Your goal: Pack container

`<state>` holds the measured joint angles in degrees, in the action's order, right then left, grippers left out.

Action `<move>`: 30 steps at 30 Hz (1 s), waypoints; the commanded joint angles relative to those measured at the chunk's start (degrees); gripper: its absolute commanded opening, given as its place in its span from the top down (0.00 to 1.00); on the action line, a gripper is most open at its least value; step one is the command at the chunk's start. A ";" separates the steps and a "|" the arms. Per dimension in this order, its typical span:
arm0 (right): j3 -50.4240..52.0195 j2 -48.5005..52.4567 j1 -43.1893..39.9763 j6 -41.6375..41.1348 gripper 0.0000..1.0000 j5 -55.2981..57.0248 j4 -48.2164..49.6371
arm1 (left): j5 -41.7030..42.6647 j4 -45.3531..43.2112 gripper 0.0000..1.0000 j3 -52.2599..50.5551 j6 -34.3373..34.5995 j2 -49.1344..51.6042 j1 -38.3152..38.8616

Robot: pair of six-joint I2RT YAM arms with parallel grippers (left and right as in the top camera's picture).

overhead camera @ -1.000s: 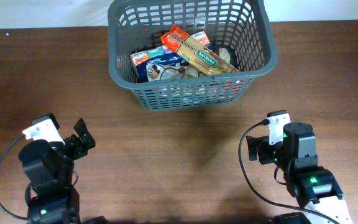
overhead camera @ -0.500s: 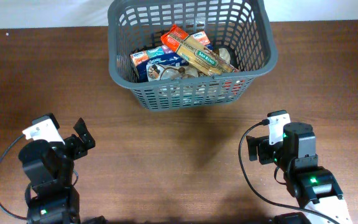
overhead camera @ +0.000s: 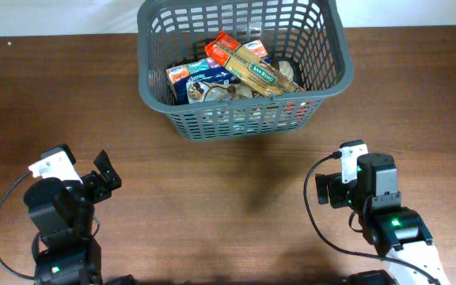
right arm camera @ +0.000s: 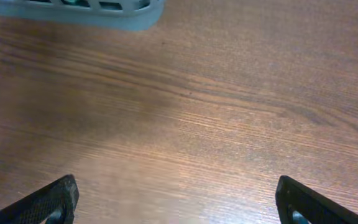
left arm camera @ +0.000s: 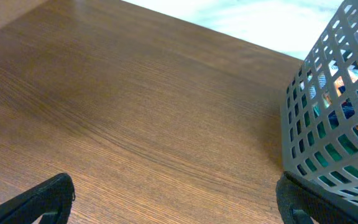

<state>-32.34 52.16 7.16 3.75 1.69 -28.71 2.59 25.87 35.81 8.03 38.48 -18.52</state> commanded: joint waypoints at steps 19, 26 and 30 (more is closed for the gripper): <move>0.24 -32.63 -5.22 0.55 0.01 1.99 -5.62 | -0.22 -0.15 0.01 -0.37 0.52 -0.33 -0.24; 5.09 -42.95 -8.55 0.52 0.01 0.26 -1.14 | -0.24 -0.15 0.01 -0.37 0.52 -0.33 -0.24; 10.67 -47.06 -9.51 0.33 0.01 -3.30 6.27 | -0.22 -0.15 0.01 -0.37 0.52 -0.33 -0.24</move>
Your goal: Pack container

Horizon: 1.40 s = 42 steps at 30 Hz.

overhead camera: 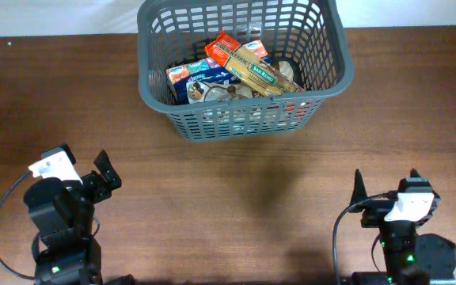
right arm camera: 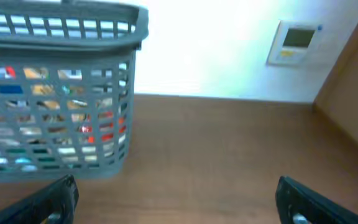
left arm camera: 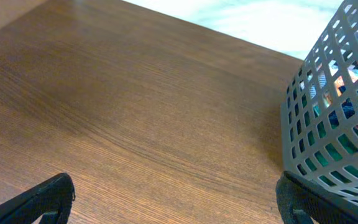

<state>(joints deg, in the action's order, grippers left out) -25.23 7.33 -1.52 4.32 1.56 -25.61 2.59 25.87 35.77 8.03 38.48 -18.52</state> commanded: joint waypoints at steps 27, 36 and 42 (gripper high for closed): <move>24.92 -7.15 -0.81 -0.70 0.01 -7.98 40.33 | -0.22 -0.15 0.01 -0.33 0.52 -0.33 -0.24; 24.92 -7.15 -0.76 -0.70 0.01 -8.74 36.74 | -0.22 -0.15 0.01 -0.33 0.50 -0.33 -0.24; 24.92 -7.15 -0.76 -0.72 0.01 -9.16 27.41 | -0.22 -0.15 0.01 -0.33 0.52 -0.33 -0.24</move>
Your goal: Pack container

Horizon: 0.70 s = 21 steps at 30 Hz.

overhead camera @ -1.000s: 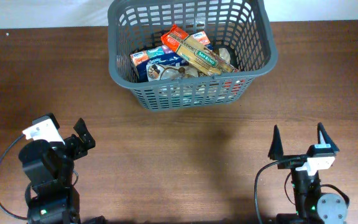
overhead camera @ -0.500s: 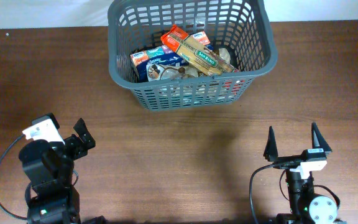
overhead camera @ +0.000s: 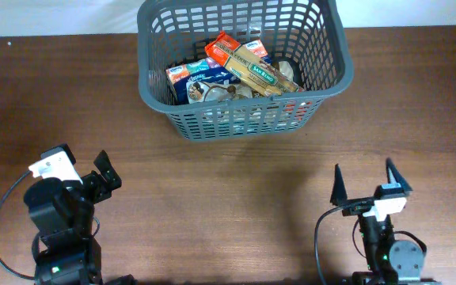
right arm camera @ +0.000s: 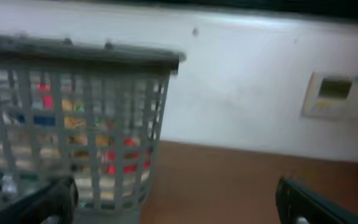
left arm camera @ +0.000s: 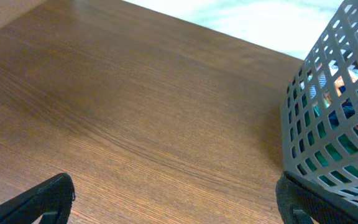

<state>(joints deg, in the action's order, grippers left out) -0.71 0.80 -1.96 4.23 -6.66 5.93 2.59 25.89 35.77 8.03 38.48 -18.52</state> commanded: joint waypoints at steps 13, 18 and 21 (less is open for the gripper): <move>0.39 -0.59 -0.33 -0.59 0.01 -2.84 -9.60 | -0.22 -0.17 0.01 -0.33 0.52 -0.33 -0.24; 0.39 -0.59 -0.33 -0.59 0.01 -2.84 -9.60 | -0.22 -0.17 0.01 -0.33 0.52 -0.33 -0.24; 0.39 -0.59 -0.33 -0.59 0.01 -2.84 -9.60 | -0.22 -0.17 0.01 -0.33 0.52 -0.33 -0.24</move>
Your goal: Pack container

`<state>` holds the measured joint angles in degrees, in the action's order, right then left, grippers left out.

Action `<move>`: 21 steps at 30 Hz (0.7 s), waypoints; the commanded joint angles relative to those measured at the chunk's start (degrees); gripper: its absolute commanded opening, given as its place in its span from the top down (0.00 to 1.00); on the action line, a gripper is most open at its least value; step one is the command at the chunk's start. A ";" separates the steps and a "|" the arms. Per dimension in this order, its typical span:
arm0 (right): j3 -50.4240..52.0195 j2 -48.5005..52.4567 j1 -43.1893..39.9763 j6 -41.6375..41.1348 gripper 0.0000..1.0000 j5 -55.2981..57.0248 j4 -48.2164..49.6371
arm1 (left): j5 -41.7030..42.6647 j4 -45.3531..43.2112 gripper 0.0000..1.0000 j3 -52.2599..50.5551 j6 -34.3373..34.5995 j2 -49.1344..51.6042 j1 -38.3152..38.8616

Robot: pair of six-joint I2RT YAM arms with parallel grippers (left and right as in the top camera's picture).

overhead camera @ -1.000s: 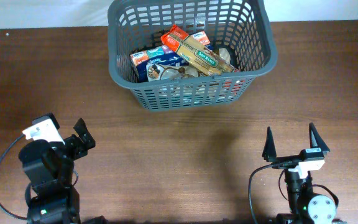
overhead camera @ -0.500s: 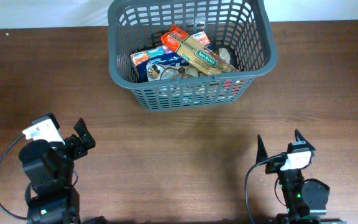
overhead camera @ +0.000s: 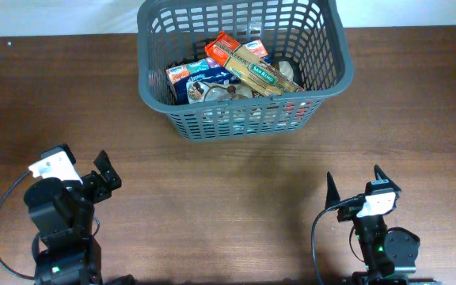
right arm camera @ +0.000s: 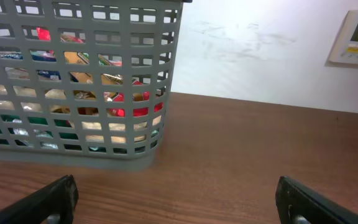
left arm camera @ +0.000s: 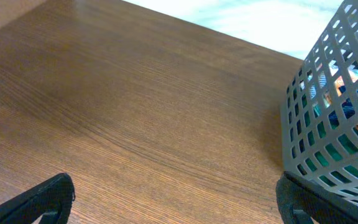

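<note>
A grey plastic basket (overhead camera: 323,83) stands at the back middle of the brown table, filled with food packets: an orange box (overhead camera: 226,43), a long green-and-tan box (overhead camera: 253,70) and blue pouches (overhead camera: 204,77). The basket also shows at the right of the left wrist view (left arm camera: 334,124) and at the upper left of the right wrist view (right arm camera: 79,81). My left gripper (overhead camera: 101,176) rests open near the front left corner, far from the basket. My right gripper (overhead camera: 355,186) stands open at the front right, fingers spread wide and empty, pointing toward the basket.
A white wall lies behind the table, with a small white control panel on it in the right wrist view. Bare wood (overhead camera: 228,198) lies between the two arms and the basket.
My right gripper has settled slightly lower and its camera now looks level at the basket's side and the table. The left arm has not moved.
At first my right gripper hung open over the table just in front of the basket, looking down. Then the right arm was drawn back to the front right edge, tilted up toward the basket. It has stayed there open, while the left arm rested throughout.
</note>
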<state>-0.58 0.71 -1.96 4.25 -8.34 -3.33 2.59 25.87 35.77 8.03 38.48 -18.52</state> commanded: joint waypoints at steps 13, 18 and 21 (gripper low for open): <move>0.26 -0.52 -0.33 -0.61 0.01 -1.16 -0.33 | -0.22 -0.15 0.01 -0.33 0.52 -0.33 -0.24; 0.26 -0.50 -0.33 -0.61 0.01 -1.16 -0.33 | -0.24 0.44 0.01 -0.33 0.50 -0.37 -0.24; 0.26 -0.52 -0.33 -0.61 0.01 -1.16 -0.33 | 1.66 3.10 0.01 -0.33 0.52 -1.20 -0.20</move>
<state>-0.58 0.71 -1.96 4.23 -8.34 -3.33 2.61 27.20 35.77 8.03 38.48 -18.52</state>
